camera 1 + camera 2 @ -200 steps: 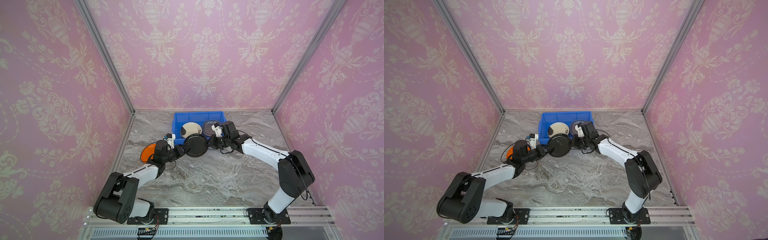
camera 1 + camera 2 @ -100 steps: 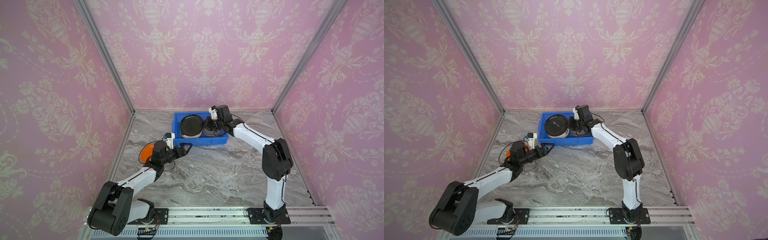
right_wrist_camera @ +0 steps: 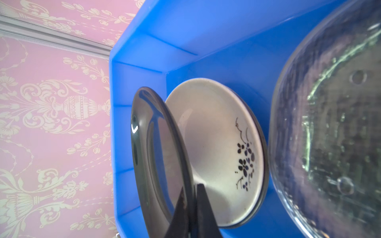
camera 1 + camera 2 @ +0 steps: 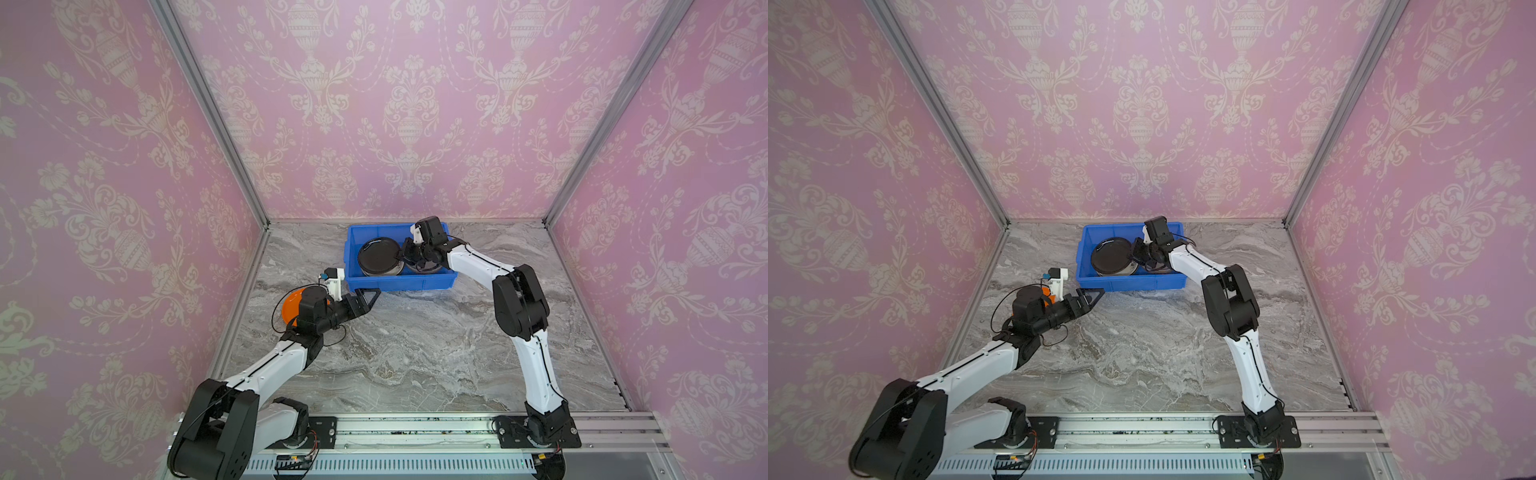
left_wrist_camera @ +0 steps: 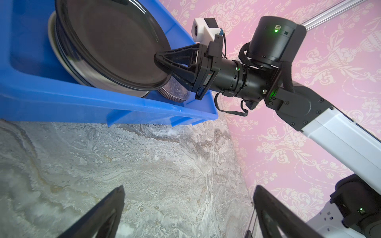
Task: Place the plates into the plastic bin on the countertop
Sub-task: Place the plate in the plastic bin.
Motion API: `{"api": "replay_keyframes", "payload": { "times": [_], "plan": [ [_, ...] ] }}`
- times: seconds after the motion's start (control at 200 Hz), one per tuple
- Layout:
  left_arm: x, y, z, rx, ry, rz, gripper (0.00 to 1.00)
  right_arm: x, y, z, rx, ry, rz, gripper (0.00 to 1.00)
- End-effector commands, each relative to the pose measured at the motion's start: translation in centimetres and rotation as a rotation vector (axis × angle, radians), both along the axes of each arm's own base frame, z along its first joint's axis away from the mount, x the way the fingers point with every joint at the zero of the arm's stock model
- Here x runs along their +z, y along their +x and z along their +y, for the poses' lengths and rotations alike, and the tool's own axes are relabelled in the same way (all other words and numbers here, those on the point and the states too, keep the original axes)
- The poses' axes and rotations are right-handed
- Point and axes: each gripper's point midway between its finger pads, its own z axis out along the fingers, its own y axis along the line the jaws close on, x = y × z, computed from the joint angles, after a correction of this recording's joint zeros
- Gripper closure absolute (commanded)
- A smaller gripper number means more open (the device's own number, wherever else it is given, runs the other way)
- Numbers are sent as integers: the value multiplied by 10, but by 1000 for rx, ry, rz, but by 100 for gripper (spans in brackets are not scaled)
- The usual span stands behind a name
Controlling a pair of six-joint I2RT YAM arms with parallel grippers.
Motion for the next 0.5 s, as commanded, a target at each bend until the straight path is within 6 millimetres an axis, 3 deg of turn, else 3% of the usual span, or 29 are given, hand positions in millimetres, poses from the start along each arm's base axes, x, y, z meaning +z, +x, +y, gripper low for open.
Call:
{"api": "replay_keyframes", "payload": {
  "times": [0.0,0.46,0.495],
  "plan": [
    [-7,-2,6,12,34,4,1,5,16,2,-31,28,-15,100],
    [-9,0,7,14,39,9,1,-14,24,-4,-58,-8,7,100],
    [-9,0,6,13,37,10,1,-15,24,-5,-58,-13,8,95]
  ]
}}
